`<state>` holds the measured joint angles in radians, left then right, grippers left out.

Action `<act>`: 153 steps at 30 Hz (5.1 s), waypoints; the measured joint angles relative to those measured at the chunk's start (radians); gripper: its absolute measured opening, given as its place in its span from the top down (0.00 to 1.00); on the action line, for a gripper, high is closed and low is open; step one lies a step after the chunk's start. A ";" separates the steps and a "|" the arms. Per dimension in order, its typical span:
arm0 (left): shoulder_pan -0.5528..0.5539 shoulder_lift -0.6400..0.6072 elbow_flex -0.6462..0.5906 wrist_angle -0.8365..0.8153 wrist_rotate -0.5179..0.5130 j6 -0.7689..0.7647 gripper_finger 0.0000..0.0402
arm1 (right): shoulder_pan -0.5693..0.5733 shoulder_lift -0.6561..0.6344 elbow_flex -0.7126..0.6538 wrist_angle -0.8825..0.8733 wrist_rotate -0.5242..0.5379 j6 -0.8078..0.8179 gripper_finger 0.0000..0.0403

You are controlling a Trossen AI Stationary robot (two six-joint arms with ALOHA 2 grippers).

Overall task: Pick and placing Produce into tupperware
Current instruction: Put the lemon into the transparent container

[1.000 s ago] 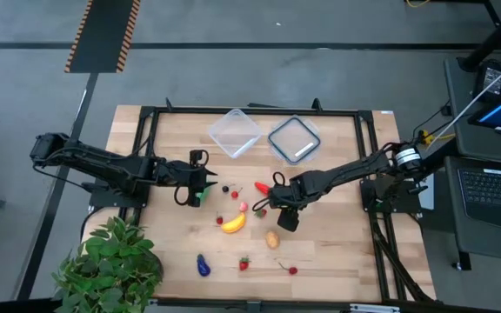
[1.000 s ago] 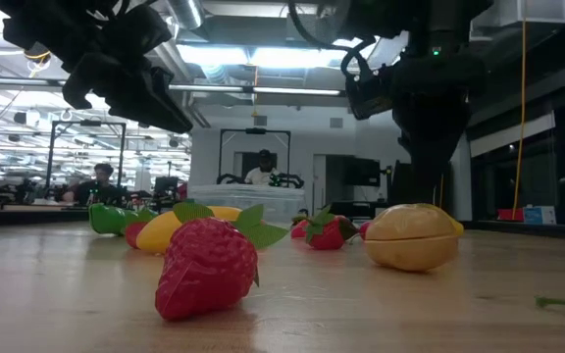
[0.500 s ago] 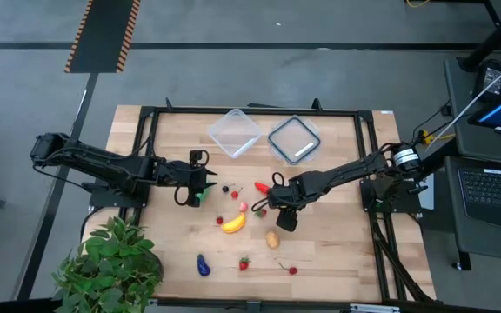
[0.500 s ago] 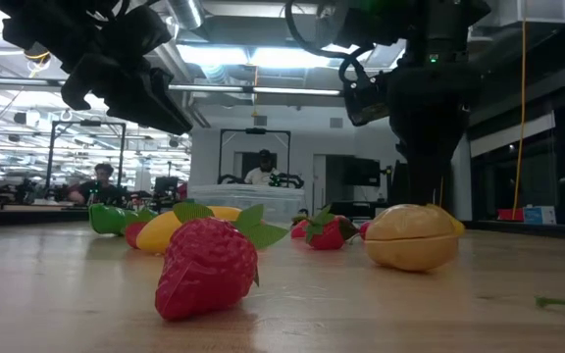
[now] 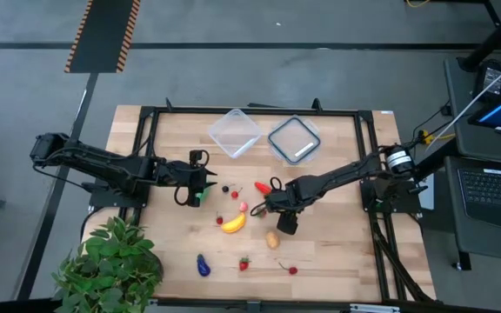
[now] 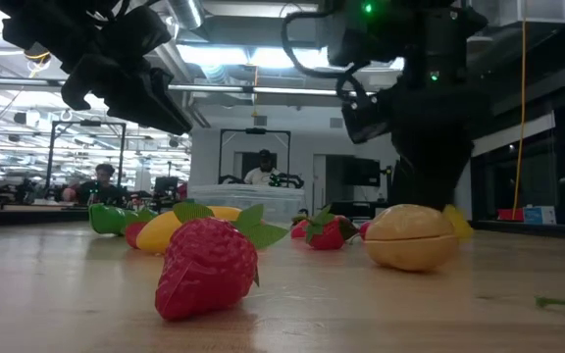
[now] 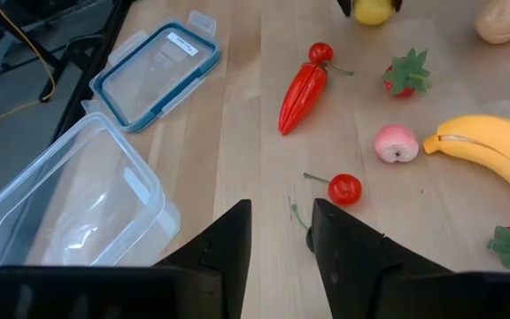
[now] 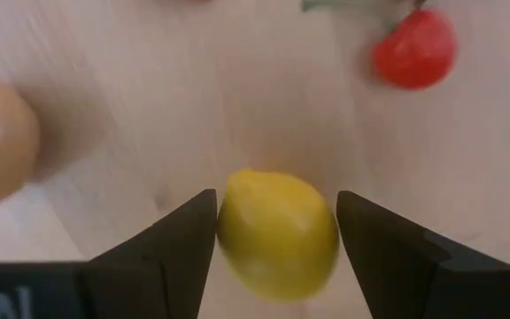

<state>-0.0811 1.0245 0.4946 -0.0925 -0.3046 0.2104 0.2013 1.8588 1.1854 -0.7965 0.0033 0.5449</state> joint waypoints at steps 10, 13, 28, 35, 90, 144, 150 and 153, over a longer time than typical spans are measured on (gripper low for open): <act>0.000 0.000 0.000 -0.001 -0.001 0.000 0.69 | 0.007 0.042 0.000 -0.052 0.001 -0.003 0.42; 0.000 0.000 0.000 -0.001 -0.001 0.000 0.68 | 0.007 0.042 0.000 -0.053 0.001 -0.004 0.42; 0.000 0.000 0.000 -0.001 -0.002 0.000 0.71 | 0.005 0.042 0.000 -0.029 0.003 -0.067 0.42; 0.000 0.000 0.000 -0.001 -0.002 0.000 0.69 | 0.005 0.042 0.000 -0.101 0.003 -0.110 0.42; 0.000 0.000 0.000 -0.001 -0.002 0.001 0.69 | 0.004 0.040 0.000 -0.029 0.002 -0.078 0.46; 0.220 -0.666 -0.220 -0.077 0.437 -0.072 0.98 | -0.087 -0.580 -0.649 1.153 0.186 -0.423 0.46; 0.220 -0.687 -0.256 -0.076 0.457 -0.087 0.95 | -0.088 -0.580 -0.778 1.394 0.136 -0.452 0.46; 0.220 -0.687 -0.267 -0.074 0.457 -0.100 0.95 | -0.096 -0.580 -0.839 1.548 0.086 -0.472 0.46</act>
<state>0.1390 0.3378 0.2279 -0.1661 0.1524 0.1101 0.1050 1.2789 0.3465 0.7515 0.0889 0.0731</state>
